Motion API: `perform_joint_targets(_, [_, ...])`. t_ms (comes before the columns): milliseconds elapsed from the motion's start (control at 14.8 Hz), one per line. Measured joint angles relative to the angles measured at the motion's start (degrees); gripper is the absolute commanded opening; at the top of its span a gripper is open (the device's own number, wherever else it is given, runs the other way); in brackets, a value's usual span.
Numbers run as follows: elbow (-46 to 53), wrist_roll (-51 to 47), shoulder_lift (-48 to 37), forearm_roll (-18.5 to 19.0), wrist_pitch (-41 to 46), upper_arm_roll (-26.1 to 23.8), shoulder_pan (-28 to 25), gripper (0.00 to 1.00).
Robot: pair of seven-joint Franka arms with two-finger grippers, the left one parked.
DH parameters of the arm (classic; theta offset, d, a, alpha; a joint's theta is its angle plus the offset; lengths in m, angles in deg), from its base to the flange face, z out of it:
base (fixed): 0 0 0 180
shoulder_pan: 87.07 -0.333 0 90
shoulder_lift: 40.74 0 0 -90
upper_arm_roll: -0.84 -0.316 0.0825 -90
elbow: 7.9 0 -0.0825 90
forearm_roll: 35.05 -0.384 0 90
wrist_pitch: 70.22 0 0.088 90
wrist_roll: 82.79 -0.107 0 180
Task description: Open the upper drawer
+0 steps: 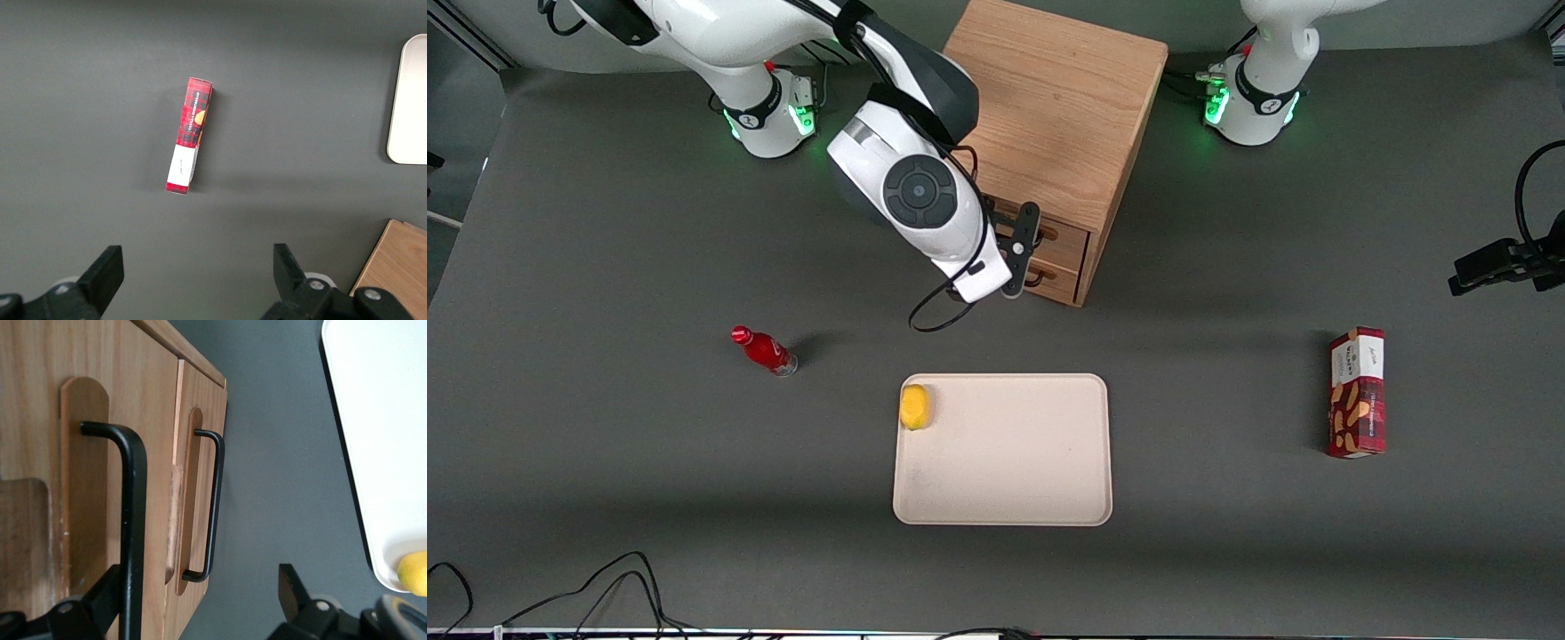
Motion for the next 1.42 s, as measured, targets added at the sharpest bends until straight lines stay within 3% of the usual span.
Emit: perform_joint_targets(1418, [0.24, 0.00, 2.51, 0.80, -2.15, 0.38, 0.30, 1.00])
